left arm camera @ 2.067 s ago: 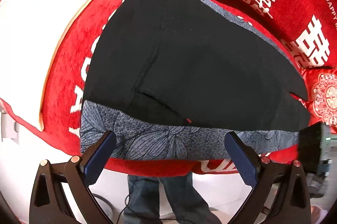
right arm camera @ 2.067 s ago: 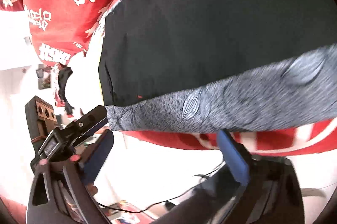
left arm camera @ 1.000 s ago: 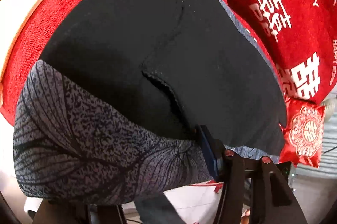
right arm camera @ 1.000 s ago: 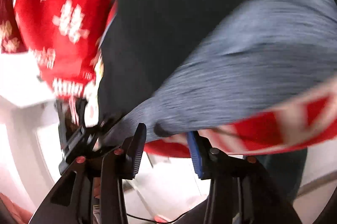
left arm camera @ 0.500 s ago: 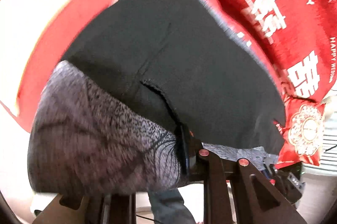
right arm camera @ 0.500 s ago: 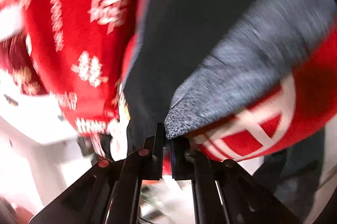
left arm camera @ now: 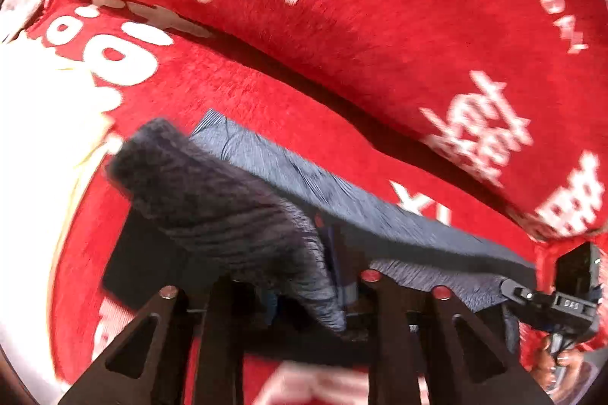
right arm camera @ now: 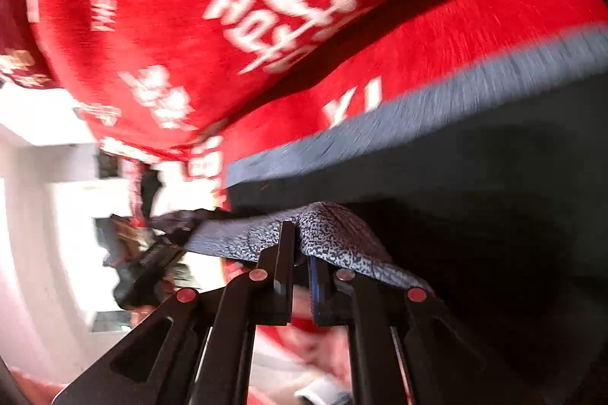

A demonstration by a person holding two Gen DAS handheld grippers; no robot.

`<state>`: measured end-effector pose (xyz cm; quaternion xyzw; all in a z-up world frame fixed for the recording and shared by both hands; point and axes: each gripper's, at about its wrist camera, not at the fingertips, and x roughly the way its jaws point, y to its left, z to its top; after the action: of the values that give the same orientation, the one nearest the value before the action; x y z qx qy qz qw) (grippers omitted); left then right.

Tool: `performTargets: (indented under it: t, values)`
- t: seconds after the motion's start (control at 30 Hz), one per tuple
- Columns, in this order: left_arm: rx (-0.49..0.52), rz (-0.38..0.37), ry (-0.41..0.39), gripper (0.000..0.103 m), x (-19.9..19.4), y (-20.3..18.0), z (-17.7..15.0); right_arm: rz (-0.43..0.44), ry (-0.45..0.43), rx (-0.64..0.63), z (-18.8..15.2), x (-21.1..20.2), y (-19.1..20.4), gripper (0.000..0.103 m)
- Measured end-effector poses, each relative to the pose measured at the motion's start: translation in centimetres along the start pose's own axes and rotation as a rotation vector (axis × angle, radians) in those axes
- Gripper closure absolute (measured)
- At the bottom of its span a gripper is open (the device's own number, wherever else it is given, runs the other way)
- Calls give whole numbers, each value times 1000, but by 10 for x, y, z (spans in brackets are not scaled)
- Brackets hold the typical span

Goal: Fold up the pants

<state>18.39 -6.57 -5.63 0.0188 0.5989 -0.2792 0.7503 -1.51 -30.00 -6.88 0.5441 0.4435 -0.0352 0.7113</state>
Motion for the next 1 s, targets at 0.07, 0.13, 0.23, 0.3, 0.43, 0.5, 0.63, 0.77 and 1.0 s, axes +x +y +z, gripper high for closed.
performTargets:
  t: [0.07, 0.13, 0.23, 0.3, 0.43, 0.5, 0.63, 0.77, 1.0]
  values:
    - [7, 71, 13, 70, 34, 1, 9, -40, 41, 6, 27, 28, -14, 94]
    - [-1, 101, 9, 70, 51, 0, 16, -82, 75, 27, 48, 50, -29, 94]
    - [-18, 127, 21, 70, 34, -6, 24, -85, 82, 16, 51, 45, -21, 78]
    - [-29, 124, -8, 61, 8, -3, 24, -89, 71, -43, 41, 29, -4, 48]
    - [2, 234, -109, 29, -34, -5, 15, -115, 42, -197, 10, 3, 37, 44]
    - [35, 245, -78, 29, -25, -9, 13, -109, 81, -248, -2, 13, 49, 44]
    - [72, 303, 13, 29, 36, -11, 13, -206, 142, -326, 3, 55, 44, 44]
    - [142, 446, -26, 18, 57, -17, 12, -230, 92, -219, 36, 55, 22, 49]
    - [181, 393, 50, 18, 1, -33, -23, -188, -62, -174, 5, -43, 9, 37]
